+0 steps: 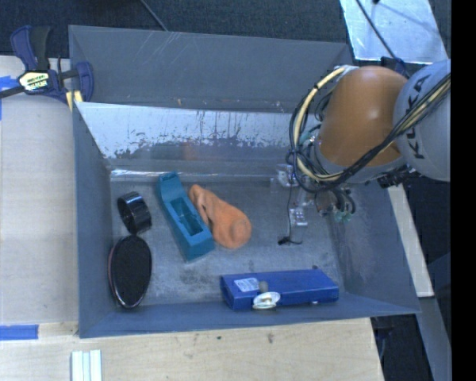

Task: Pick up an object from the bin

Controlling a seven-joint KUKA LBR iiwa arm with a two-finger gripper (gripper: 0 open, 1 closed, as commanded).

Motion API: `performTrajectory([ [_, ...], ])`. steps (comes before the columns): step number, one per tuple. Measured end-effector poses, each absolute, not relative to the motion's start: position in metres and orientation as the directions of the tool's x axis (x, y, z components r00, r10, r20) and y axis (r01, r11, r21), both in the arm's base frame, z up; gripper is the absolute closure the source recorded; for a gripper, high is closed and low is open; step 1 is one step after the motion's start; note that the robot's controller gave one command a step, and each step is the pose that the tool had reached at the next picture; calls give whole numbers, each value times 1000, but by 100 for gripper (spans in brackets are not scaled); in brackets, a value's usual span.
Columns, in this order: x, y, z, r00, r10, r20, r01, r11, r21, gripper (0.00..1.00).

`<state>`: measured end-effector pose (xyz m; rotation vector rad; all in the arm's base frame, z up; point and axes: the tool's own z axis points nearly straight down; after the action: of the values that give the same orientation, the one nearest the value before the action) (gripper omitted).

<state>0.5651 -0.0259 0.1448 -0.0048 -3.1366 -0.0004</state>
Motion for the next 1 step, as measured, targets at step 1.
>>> performTrajectory([
  [1,567,-26,149,-1000,3,-3,3,1000,0,0],
])
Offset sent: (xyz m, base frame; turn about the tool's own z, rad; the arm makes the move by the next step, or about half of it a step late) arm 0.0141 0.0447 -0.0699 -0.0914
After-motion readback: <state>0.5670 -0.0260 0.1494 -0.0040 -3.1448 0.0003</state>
